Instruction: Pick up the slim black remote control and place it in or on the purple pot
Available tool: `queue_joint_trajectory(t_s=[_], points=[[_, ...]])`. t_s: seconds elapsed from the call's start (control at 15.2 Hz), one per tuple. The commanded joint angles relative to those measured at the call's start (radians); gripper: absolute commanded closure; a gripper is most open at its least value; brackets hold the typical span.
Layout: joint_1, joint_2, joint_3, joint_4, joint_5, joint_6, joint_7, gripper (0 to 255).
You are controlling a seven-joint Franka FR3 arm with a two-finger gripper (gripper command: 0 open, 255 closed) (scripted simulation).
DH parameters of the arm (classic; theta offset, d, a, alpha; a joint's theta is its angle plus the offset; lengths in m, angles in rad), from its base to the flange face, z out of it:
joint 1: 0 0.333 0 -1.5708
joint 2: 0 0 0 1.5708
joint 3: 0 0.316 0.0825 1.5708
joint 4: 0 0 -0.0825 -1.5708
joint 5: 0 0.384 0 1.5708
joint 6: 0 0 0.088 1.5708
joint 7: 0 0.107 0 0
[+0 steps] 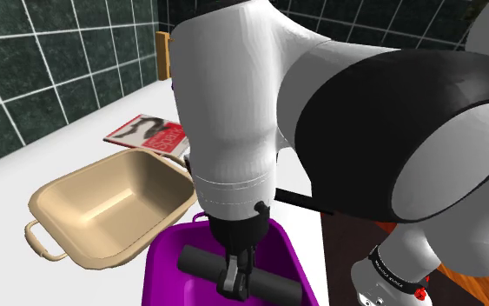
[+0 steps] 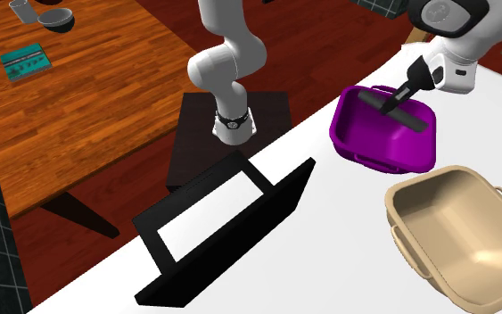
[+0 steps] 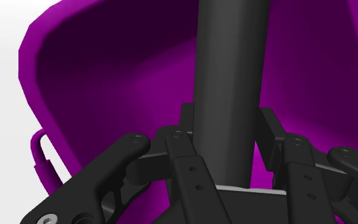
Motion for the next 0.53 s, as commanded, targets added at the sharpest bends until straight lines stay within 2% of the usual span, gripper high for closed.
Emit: queue_joint_trajectory(t_s=[0.0, 0.33, 0.46], points=[[0.0, 0.012, 0.002, -0.014, -0.005, 0.025, 0.001, 255], [0.003, 0.038, 0.009, -0.07, -0.014, 0.103, 0.002, 255], [0.003, 0.037, 0.009, -0.07, -0.014, 0.103, 0.002, 255]])
